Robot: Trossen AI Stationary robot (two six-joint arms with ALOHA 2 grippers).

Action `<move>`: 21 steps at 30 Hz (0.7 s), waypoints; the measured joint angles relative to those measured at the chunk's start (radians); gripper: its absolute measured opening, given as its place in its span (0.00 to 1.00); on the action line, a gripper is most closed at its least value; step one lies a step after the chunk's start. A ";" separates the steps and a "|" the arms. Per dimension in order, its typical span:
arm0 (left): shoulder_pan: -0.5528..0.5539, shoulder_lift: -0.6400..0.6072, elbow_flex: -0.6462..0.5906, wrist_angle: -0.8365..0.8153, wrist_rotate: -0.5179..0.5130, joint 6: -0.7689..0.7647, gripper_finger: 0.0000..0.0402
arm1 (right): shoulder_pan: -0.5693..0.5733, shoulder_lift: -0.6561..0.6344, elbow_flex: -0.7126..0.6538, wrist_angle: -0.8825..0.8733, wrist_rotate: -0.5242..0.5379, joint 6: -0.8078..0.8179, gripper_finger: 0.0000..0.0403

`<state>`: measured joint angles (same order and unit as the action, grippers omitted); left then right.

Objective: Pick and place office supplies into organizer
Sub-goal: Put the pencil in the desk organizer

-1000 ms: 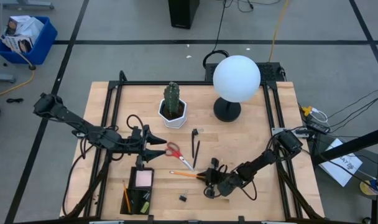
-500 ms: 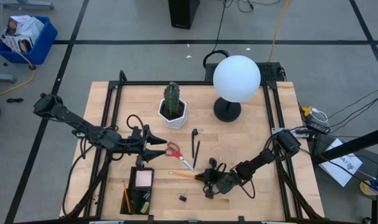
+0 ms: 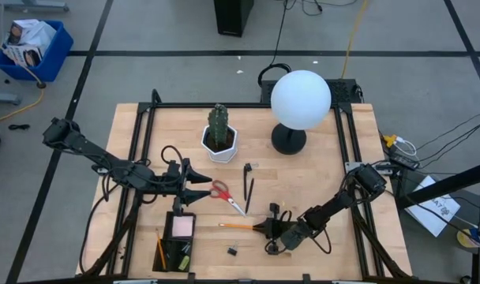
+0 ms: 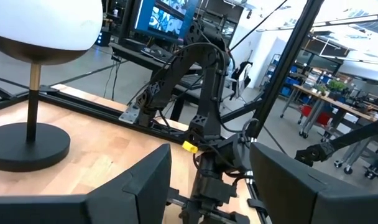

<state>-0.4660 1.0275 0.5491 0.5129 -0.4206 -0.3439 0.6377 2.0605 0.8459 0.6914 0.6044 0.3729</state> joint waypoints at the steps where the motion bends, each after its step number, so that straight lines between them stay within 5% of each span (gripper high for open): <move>1: 0.000 0.000 0.000 0.000 0.000 0.000 0.56 | 0.001 -0.001 0.000 0.001 0.004 0.000 0.02; 21: 0.000 0.000 0.000 -0.022 0.002 -0.086 0.56 | 0.000 -0.077 0.002 0.029 0.044 -0.111 0.02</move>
<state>-0.4660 1.0271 0.5491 0.4906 -0.4184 -0.4302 0.6380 1.9837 0.8482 0.7207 0.6479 0.2621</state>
